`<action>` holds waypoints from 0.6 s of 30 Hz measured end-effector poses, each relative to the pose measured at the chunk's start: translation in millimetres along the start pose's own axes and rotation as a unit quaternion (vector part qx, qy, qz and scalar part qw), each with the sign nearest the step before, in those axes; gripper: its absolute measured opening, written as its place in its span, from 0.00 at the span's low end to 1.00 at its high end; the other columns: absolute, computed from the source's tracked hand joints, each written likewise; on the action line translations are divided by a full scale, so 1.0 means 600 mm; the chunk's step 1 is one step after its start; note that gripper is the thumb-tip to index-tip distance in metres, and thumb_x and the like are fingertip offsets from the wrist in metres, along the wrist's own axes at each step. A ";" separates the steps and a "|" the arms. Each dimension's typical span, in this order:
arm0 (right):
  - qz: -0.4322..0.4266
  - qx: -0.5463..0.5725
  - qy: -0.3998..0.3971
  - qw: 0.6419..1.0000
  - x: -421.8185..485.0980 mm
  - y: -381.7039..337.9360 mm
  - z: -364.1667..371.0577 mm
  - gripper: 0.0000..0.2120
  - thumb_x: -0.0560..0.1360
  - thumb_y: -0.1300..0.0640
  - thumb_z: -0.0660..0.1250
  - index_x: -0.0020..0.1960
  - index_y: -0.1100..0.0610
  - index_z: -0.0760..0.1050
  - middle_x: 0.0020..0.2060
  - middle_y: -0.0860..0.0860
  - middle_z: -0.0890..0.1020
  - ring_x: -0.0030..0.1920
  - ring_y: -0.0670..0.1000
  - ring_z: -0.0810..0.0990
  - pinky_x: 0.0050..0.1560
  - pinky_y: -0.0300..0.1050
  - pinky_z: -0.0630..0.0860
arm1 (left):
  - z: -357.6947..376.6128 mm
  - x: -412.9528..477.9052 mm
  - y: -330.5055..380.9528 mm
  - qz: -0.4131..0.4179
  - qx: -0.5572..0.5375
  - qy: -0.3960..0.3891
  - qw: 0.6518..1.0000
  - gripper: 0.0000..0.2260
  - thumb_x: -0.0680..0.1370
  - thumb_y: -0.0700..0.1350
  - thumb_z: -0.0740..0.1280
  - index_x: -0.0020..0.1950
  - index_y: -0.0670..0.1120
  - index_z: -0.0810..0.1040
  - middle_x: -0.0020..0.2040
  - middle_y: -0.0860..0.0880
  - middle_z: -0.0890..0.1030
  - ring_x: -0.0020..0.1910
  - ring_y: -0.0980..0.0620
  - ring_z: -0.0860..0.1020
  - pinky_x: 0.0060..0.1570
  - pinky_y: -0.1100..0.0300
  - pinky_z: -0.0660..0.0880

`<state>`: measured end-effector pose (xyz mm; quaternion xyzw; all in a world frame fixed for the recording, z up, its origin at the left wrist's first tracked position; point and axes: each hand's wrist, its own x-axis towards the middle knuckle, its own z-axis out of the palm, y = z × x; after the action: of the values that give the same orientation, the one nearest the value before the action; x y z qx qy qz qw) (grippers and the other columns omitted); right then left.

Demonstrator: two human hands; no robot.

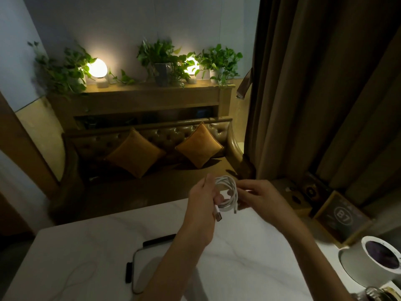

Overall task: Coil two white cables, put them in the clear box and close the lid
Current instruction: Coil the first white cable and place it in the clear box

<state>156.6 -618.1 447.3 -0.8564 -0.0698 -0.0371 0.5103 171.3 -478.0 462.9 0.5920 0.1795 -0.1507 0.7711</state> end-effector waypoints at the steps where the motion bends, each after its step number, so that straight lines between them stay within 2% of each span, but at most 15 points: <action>1: 0.011 0.044 0.024 0.999 0.001 0.000 0.008 0.10 0.78 0.59 0.61 0.54 0.51 0.79 0.41 0.45 0.83 0.39 0.41 0.83 0.36 0.30 0.78 | 0.000 -0.001 -0.003 0.009 0.004 0.000 1.000 0.08 0.79 0.53 0.61 0.45 0.50 0.69 0.37 0.47 0.73 0.37 0.50 0.73 0.37 0.57 0.72; 4: 0.042 0.178 0.088 0.979 0.002 -0.001 0.026 0.10 0.77 0.59 0.62 0.47 0.48 0.80 0.41 0.46 0.84 0.41 0.44 0.84 0.37 0.34 0.79 | -0.002 0.002 -0.011 0.052 0.026 -0.006 0.998 0.06 0.80 0.53 0.59 0.47 0.52 0.70 0.40 0.51 0.74 0.40 0.52 0.75 0.36 0.58 0.73; 6: 0.065 0.232 0.104 0.965 0.004 0.001 0.035 0.08 0.77 0.57 0.63 0.47 0.49 0.80 0.42 0.49 0.85 0.42 0.47 0.85 0.40 0.38 0.80 | -0.004 -0.001 -0.014 0.085 0.048 -0.016 0.995 0.06 0.80 0.53 0.58 0.49 0.53 0.72 0.42 0.52 0.76 0.41 0.53 0.76 0.38 0.59 0.73; 9: 0.122 0.315 0.065 0.939 0.007 0.007 0.040 0.08 0.76 0.57 0.63 0.52 0.53 0.80 0.45 0.52 0.86 0.45 0.50 0.85 0.42 0.41 0.80 | -0.008 -0.001 -0.016 0.102 0.077 -0.016 0.992 0.10 0.80 0.53 0.57 0.56 0.51 0.74 0.49 0.50 0.77 0.45 0.52 0.77 0.37 0.61 0.73; 11: 0.165 0.382 0.008 0.909 0.010 0.013 0.037 0.10 0.75 0.60 0.65 0.55 0.56 0.78 0.48 0.56 0.85 0.48 0.54 0.84 0.43 0.43 0.81 | -0.012 -0.001 -0.013 0.115 0.085 -0.011 0.990 0.10 0.81 0.53 0.57 0.56 0.52 0.73 0.49 0.50 0.77 0.45 0.52 0.77 0.35 0.61 0.73; 13: 0.187 0.388 -0.029 0.902 0.012 0.018 0.035 0.14 0.72 0.59 0.67 0.57 0.58 0.78 0.51 0.58 0.84 0.52 0.57 0.83 0.48 0.45 0.81 | -0.014 0.000 -0.010 0.129 0.081 -0.003 0.988 0.08 0.81 0.52 0.56 0.53 0.52 0.73 0.45 0.52 0.77 0.42 0.54 0.76 0.34 0.61 0.72; 16: 0.174 0.301 -0.056 0.936 0.013 0.018 0.035 0.12 0.70 0.55 0.68 0.53 0.54 0.81 0.51 0.56 0.84 0.57 0.58 0.80 0.60 0.52 0.76 | -0.013 0.001 -0.007 0.151 0.084 0.003 0.985 0.07 0.81 0.51 0.55 0.48 0.54 0.72 0.40 0.56 0.75 0.40 0.58 0.74 0.34 0.62 0.70; 18: 0.165 0.267 -0.056 0.948 0.013 0.019 0.033 0.11 0.76 0.52 0.63 0.53 0.53 0.81 0.51 0.53 0.84 0.56 0.55 0.80 0.58 0.50 0.76 | -0.014 0.003 -0.011 0.178 0.080 0.013 0.981 0.09 0.82 0.50 0.55 0.45 0.55 0.72 0.41 0.55 0.76 0.41 0.58 0.75 0.36 0.63 0.72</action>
<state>165.8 -605.4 428.9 -0.6893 0.0361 0.1157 0.7143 169.3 -471.3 454.4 0.6763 0.0684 -0.0172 0.7333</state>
